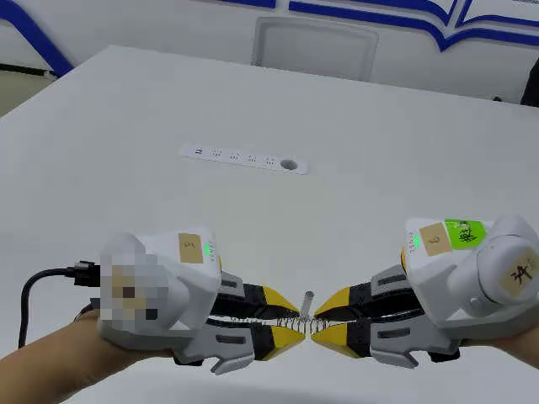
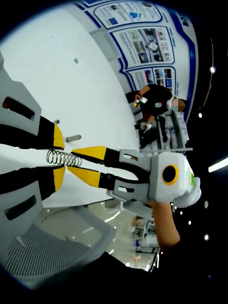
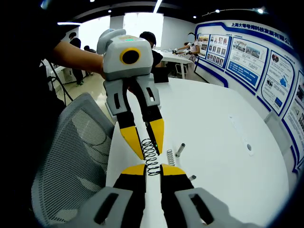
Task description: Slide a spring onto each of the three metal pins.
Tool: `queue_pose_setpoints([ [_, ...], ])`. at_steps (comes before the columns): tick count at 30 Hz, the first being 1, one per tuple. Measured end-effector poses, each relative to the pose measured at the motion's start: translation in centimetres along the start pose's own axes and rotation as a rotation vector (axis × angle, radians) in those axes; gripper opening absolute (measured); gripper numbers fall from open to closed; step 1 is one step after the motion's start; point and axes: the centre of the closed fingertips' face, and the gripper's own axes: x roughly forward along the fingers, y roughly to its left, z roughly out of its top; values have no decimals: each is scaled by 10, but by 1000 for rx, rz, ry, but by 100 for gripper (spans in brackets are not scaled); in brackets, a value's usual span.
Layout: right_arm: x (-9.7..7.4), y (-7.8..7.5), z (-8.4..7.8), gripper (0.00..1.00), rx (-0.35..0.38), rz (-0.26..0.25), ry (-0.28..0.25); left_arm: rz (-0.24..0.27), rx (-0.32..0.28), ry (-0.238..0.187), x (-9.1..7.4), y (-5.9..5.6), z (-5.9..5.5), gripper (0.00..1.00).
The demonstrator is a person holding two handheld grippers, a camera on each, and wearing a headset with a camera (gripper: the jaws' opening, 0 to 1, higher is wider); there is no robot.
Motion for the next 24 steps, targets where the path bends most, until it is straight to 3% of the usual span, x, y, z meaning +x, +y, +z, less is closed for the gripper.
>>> queue_pose_setpoints([
  [10,-1,0,2,11,-55,3,7,-17,83,36,0,-3,0,10],
  [24,-2,1,1,13,-9,26,0,-44,113,40,0,-4,1,10],
])
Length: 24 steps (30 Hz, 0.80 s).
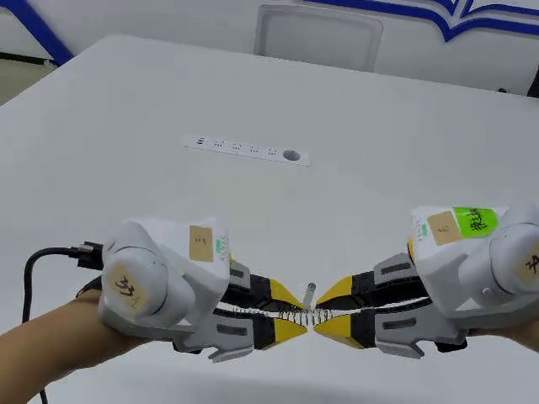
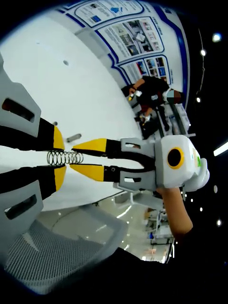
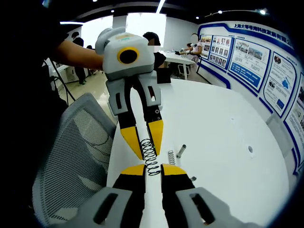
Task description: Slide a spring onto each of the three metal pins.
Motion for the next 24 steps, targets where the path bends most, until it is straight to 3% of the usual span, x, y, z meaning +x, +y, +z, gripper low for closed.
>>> queue_pose_setpoints([
  [7,3,1,-7,13,5,13,28,-9,1,-11,-1,-1,2,10],
  [24,-4,-1,16,12,53,20,-79,8,-7,-10,-7,5,2,10],
])
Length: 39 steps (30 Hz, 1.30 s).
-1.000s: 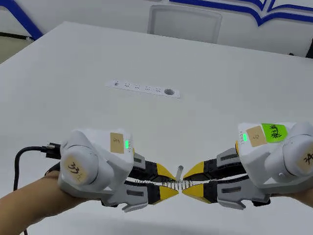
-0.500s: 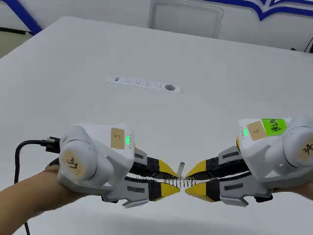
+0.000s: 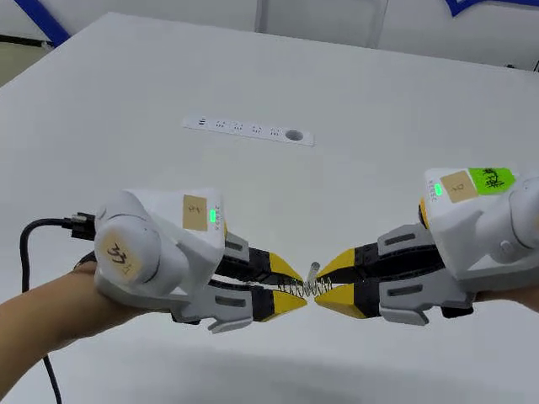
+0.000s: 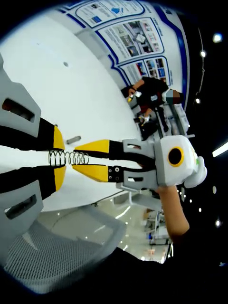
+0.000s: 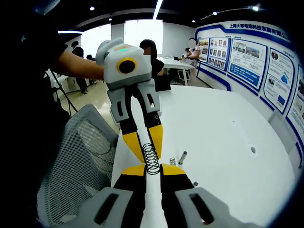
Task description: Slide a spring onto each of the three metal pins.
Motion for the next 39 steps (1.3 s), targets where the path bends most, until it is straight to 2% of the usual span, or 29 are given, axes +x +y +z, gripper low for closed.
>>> queue_pose_setpoints([
  [8,-5,0,14,12,68,-2,-97,16,-11,-6,0,3,1,10],
  [13,-6,-1,21,11,93,-13,-137,23,-17,-13,3,4,3,10],
  [17,-7,-1,31,11,130,-18,-196,28,-30,-26,5,4,5,10],
  [26,0,-2,41,11,131,-39,-227,41,-72,-51,6,5,6,10],
  [31,3,-3,42,11,108,-56,-210,51,-87,-56,5,8,4,10],
  [32,3,-2,42,11,110,-56,-208,49,-97,-58,4,8,4,10],
  [34,4,-2,43,11,110,-57,-206,40,-161,-62,3,6,3,11],
  [36,5,-3,43,11,109,-65,-203,49,-184,-64,3,9,2,11],
  [37,5,-3,43,11,111,-69,-203,50,-181,-64,2,9,2,12],
  [39,4,-7,44,11,113,-82,-209,68,-173,-27,1,11,-5,14],
])
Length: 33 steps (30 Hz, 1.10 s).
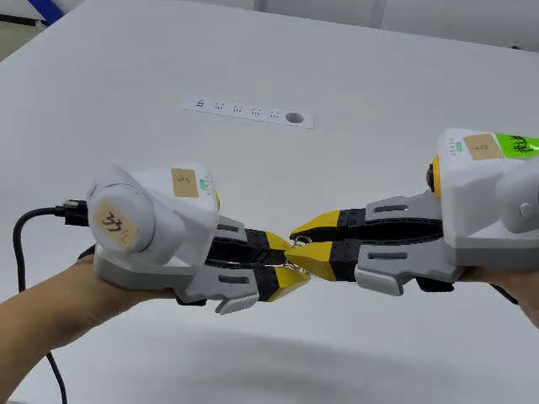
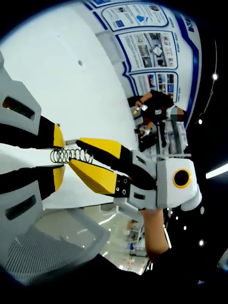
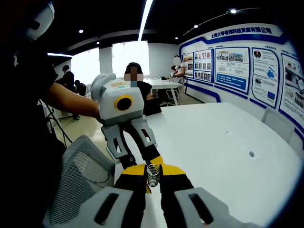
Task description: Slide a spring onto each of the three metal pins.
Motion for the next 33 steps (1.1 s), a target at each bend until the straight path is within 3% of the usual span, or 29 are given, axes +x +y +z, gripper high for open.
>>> queue_pose_setpoints([
  [2,-2,-5,3,11,4,-14,-8,3,-9,52,-1,0,-10,20],
  [4,-5,-11,5,11,6,-30,-14,13,-6,64,-2,2,-15,29],
  [6,-8,-17,6,11,7,-45,-15,21,-6,65,-4,3,-18,33],
  [11,-16,-40,4,11,8,-113,-6,71,-27,20,-13,13,-17,46],
  [18,-21,-73,-6,11,51,-208,-1,150,-50,52,-32,33,-28,57],
  [26,-6,-95,-38,11,95,-263,64,253,-69,28,-53,53,-31,70],
  [33,9,-109,-63,11,170,-300,91,290,-90,41,-63,57,-38,76],
])
